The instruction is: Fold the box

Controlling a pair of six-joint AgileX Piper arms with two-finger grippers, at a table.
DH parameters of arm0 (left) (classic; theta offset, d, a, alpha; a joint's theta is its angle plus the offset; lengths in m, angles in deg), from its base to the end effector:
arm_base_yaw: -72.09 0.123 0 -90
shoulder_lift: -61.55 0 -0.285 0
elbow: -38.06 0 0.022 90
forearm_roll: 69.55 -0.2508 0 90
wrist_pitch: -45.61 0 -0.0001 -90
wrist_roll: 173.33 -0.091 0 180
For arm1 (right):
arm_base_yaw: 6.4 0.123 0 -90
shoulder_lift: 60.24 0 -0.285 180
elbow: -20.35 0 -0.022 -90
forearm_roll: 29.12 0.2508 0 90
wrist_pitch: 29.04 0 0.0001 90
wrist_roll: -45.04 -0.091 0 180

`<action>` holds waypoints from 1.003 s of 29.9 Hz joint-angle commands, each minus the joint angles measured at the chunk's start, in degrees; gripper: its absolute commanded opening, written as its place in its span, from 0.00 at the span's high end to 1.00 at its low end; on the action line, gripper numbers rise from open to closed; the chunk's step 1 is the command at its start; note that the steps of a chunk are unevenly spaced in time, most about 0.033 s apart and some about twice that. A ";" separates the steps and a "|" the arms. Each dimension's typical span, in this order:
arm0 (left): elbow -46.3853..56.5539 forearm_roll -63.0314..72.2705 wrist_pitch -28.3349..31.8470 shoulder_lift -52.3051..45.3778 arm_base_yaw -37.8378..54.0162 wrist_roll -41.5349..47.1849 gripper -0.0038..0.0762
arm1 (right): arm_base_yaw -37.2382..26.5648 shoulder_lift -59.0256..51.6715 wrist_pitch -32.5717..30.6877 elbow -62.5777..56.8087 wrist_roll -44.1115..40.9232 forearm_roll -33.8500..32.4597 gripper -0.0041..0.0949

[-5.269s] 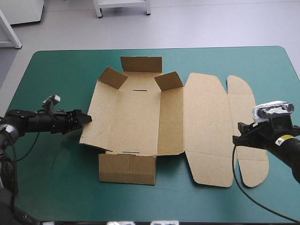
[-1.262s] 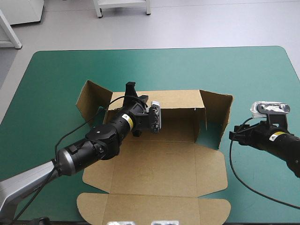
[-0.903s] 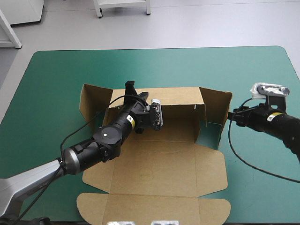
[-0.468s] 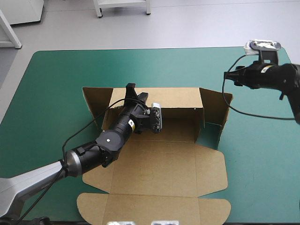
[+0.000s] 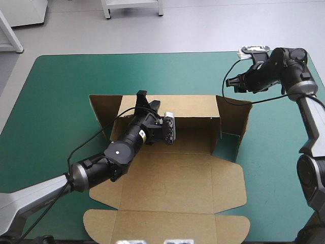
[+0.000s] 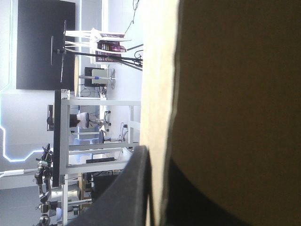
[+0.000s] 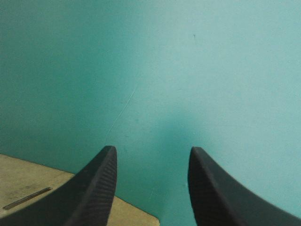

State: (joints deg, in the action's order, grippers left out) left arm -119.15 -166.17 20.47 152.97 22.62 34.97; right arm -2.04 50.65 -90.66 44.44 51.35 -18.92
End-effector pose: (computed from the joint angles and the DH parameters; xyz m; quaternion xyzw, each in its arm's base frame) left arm 0.2383 -0.2195 0.2954 0.6294 0.5169 0.2693 0.5140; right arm 0.3961 0.0444 0.3489 -0.0698 0.9561 0.0821 0.2725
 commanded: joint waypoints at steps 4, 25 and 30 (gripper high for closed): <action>-1.06 0.34 -2.32 -1.51 -0.21 1.59 0.96 | 1.00 -2.97 -1.45 2.11 1.13 0.60 0.54; -1.06 0.34 -2.32 -1.51 -0.21 1.69 0.96 | 1.14 -18.09 11.89 -21.30 9.87 9.94 0.54; -1.06 0.34 -2.32 -1.51 -0.21 1.69 0.96 | 1.14 -23.71 16.50 -28.40 13.74 15.15 0.54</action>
State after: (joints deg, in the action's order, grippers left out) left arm -119.11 -166.39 20.35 152.97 22.62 35.25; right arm -1.01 32.04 -78.77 17.53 62.63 -7.62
